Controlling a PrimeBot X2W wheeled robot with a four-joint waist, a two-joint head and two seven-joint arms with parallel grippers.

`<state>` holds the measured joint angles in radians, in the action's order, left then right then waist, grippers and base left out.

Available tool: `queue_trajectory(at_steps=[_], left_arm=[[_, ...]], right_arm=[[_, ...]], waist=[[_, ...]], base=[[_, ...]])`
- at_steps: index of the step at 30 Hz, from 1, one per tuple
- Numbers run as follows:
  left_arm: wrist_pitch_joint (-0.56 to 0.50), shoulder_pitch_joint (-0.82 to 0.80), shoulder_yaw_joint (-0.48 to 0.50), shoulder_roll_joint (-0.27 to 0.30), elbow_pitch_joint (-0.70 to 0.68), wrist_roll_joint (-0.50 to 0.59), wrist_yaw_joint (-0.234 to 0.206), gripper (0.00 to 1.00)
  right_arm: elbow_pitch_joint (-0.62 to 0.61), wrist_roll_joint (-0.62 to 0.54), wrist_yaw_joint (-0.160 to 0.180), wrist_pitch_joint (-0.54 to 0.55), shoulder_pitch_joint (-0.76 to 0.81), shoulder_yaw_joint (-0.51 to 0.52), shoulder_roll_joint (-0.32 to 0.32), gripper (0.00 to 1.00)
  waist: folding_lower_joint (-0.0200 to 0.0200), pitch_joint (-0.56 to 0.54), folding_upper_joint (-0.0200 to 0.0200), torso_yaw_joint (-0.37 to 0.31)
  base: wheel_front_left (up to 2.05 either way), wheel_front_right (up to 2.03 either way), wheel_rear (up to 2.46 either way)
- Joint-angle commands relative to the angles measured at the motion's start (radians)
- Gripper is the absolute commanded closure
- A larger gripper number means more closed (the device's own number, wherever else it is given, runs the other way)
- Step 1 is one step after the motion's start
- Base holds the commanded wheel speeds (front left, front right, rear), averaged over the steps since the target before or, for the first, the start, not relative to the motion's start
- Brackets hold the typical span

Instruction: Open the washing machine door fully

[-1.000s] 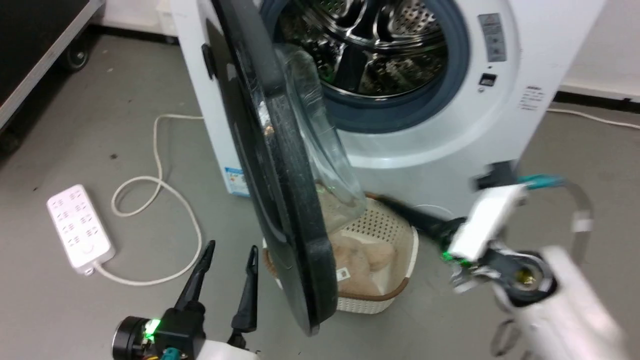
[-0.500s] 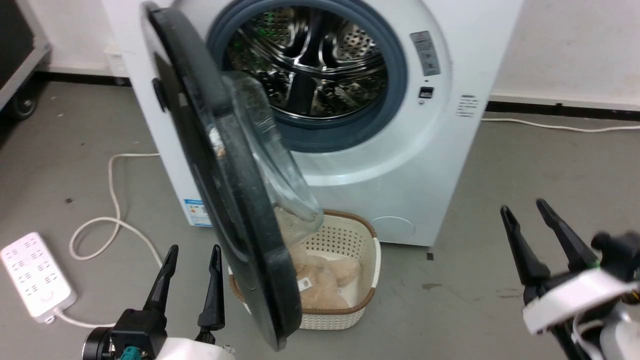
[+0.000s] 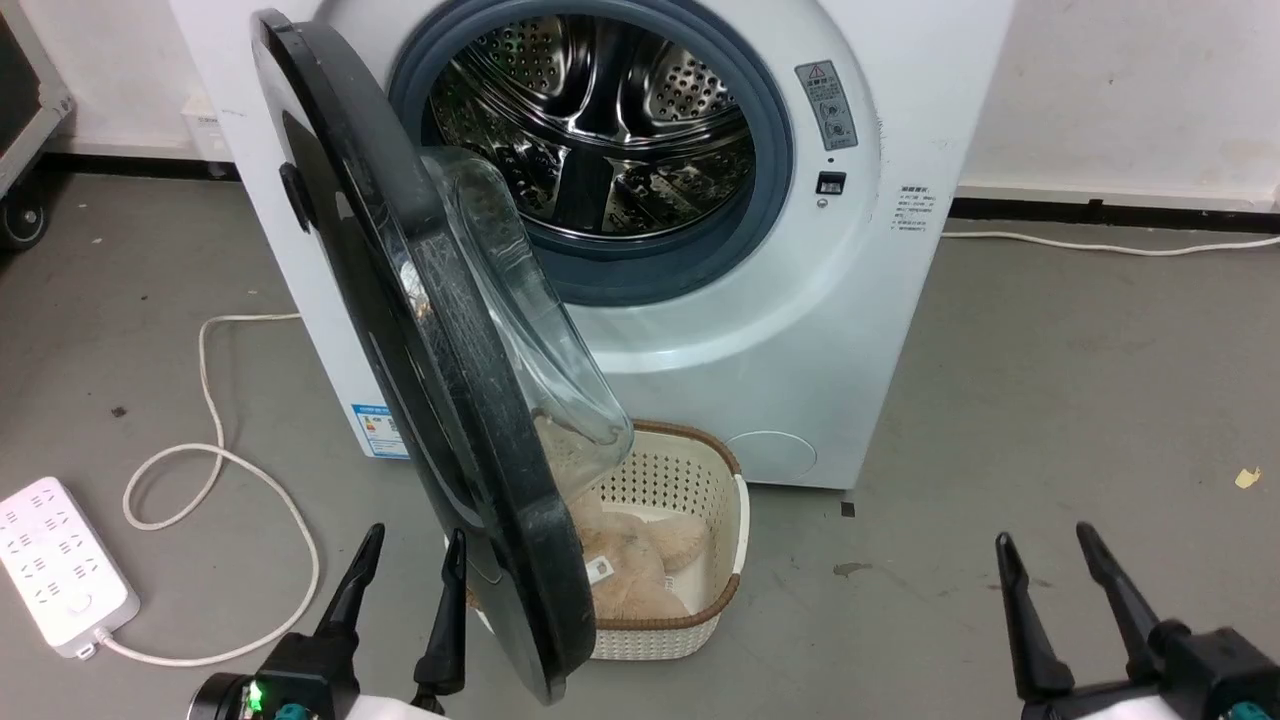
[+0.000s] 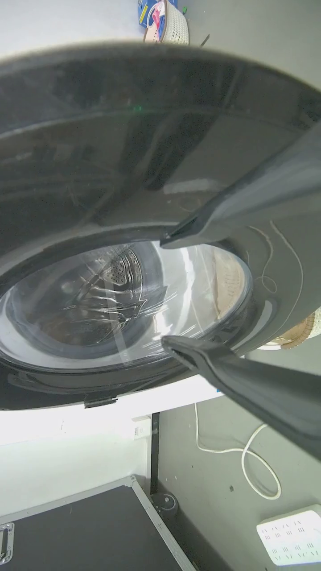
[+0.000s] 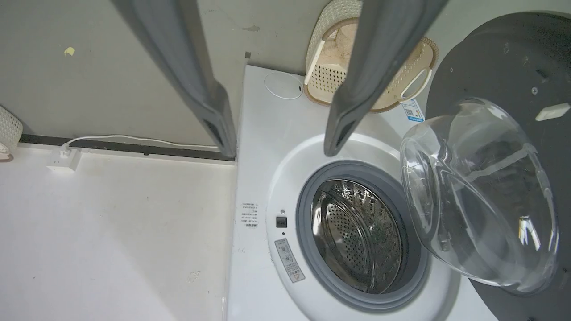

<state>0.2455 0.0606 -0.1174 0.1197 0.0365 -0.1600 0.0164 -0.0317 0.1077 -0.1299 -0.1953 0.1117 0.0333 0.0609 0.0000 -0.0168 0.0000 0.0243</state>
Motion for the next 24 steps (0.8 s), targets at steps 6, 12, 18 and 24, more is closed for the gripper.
queue_trajectory(at_steps=[6,12,18,24], left_arm=[[0.0,0.008,-0.012,0.012,0.007,0.014,-0.008,0.0],[0.006,0.004,-0.012,0.008,-0.004,0.007,-0.012,1.0],[0.013,-0.03,0.07,-0.005,-0.116,-0.037,-0.063,1.0],[-0.008,-0.137,0.137,0.011,-0.369,-0.06,-0.098,1.0]], right_arm=[[0.0,-0.007,-0.001,-0.012,0.025,0.001,-0.01,0.0],[0.006,0.01,-0.001,-0.015,0.018,-0.001,-0.01,0.0],[-0.001,0.015,-0.001,-0.013,0.009,0.005,-0.01,0.0],[-0.001,0.014,-0.001,-0.01,0.003,0.002,-0.011,0.0]], waist=[[0.0,0.0,0.0,0.002],[0.0,0.001,0.0,0.004],[0.0,0.0,0.0,0.005],[0.0,-0.005,0.0,0.007]], base=[[0.0,0.0,0.0],[0.0,0.0,0.0],[0.0,0.0,0.0],[0.0,0.0,0.0]])
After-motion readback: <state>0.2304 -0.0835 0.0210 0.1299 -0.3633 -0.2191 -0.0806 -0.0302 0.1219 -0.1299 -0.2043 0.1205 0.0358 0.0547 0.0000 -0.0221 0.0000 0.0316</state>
